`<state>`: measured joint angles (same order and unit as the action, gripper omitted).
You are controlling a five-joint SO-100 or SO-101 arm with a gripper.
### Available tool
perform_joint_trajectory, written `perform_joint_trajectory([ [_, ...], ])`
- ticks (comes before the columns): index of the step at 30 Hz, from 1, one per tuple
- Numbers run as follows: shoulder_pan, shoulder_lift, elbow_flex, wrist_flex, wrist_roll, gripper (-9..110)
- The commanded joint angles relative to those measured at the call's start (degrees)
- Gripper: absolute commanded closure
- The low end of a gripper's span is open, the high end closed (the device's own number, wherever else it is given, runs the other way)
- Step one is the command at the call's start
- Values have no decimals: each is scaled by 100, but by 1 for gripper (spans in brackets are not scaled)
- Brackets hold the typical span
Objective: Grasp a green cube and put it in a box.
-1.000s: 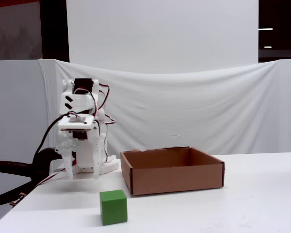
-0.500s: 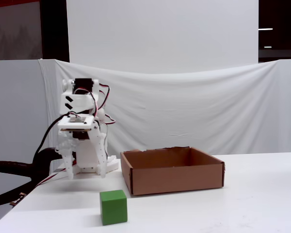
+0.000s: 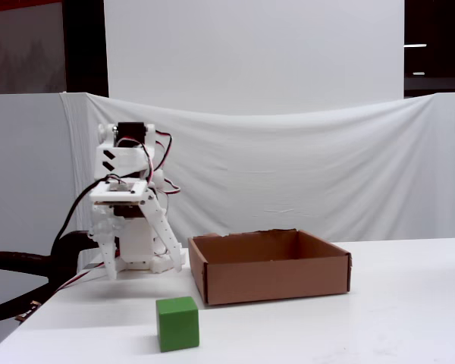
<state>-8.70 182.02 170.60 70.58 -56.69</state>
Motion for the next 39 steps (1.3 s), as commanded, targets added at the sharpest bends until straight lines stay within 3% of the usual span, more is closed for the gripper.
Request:
perform_joint_trajectory([
  [1,9,-79,-26,-62,35,64],
  [3,9,-79,-26,-53,44,72],
  [6,-26,-79,-26,-44,44,70],
  [8,0,-79,-26,-44,44,75],
  [13,70,-149,-35,-88,88,76],
  [19,26,-615,-220,-404,167,68],
  [39,-677,-5071,-3955,-1345,721,66],
])
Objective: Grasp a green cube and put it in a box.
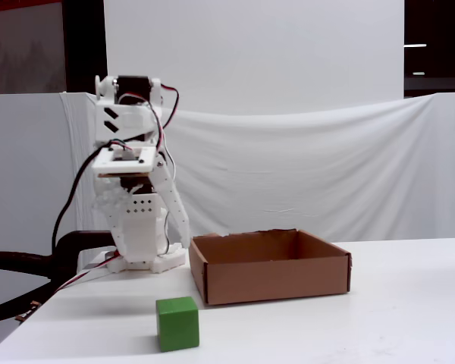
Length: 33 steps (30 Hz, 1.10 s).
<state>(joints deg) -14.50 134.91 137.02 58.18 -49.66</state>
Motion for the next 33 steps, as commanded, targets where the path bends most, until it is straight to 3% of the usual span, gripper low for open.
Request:
perform_joint_trajectory([
  [1,-123,-492,-686,-141,18,65],
  [23,-237,-2962,-1731,-1784,88,66],
  [33,-439,-3278,-1389,-2417,88,69],
])
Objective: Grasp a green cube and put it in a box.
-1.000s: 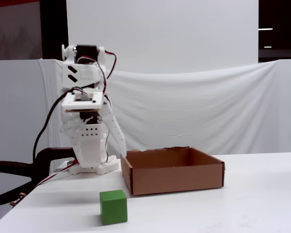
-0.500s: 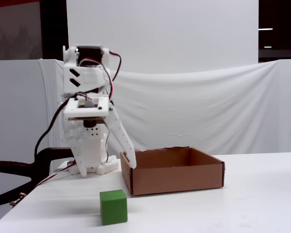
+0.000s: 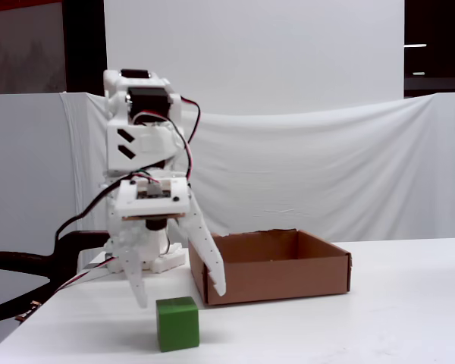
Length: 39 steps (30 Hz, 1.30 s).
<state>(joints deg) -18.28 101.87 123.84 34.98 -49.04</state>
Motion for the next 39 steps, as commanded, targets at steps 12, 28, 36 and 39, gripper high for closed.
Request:
perform_joint_trajectory([
  [12,-105,-62,308,-404,-9,73],
  [28,-53,-492,-176,-589,18,84],
  [36,-35,-554,-211,-650,18,86],
  [39,-35,-510,-193,-598,18,87],
])
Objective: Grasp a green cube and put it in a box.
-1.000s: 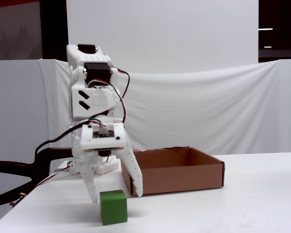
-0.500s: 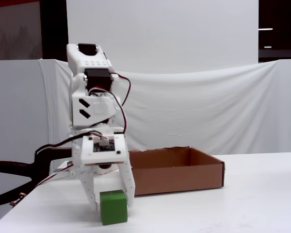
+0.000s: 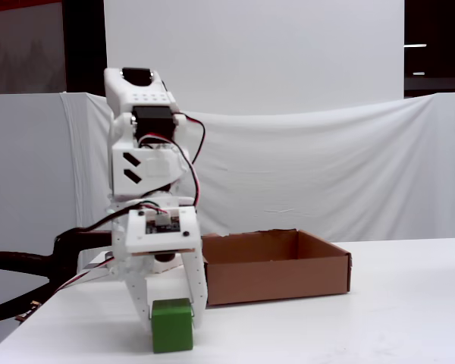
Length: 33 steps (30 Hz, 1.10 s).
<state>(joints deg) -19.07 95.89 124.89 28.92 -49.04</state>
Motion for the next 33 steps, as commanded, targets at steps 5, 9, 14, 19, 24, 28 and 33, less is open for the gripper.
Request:
perform_joint_trajectory([
  [5,53,308,-369,413,18,88],
  [9,70,580,-624,1055,18,89],
  [14,0,967,-984,1881,18,89],
  [19,-272,1459,-1160,2505,18,89],
  [24,-756,1907,-1274,3067,88,89],
  [28,-1257,2303,-1327,3507,237,89],
  [33,-1934,2760,-1310,3902,554,89],
])
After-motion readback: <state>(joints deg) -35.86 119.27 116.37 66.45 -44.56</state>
